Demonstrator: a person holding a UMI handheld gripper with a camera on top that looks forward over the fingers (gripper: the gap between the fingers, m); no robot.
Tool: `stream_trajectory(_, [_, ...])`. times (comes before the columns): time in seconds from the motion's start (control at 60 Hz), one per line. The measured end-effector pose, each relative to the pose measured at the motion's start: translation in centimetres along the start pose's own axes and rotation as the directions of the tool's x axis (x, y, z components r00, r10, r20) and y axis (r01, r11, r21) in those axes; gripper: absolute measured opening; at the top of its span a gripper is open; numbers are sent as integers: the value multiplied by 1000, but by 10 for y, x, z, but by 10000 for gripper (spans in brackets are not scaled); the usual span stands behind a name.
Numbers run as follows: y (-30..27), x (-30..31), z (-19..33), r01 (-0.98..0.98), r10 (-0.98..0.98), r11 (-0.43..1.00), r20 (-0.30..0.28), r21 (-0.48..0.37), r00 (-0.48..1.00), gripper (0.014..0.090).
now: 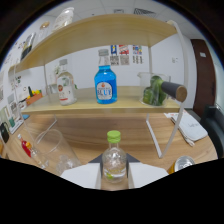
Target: Make me a cup of Vodka Sunrise.
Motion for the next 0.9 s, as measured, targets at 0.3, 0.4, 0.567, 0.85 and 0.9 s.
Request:
stream_trajectory(0.3, [40, 8, 15, -23, 22, 996, -8, -92, 1000, 354])
stream_trajectory(0.4, [42, 7, 13, -10, 10, 995, -8, -95, 1000, 361])
stream_trajectory(0.567, [46, 9, 7, -34, 31, 993, -23, -112, 999, 368])
stream_trajectory(0.85, [37, 13, -19, 22, -30, 993, -66, -112, 997, 584])
stream_trajectory(0.9, [26, 13, -30, 34, -43, 994, -83, -99, 996, 696])
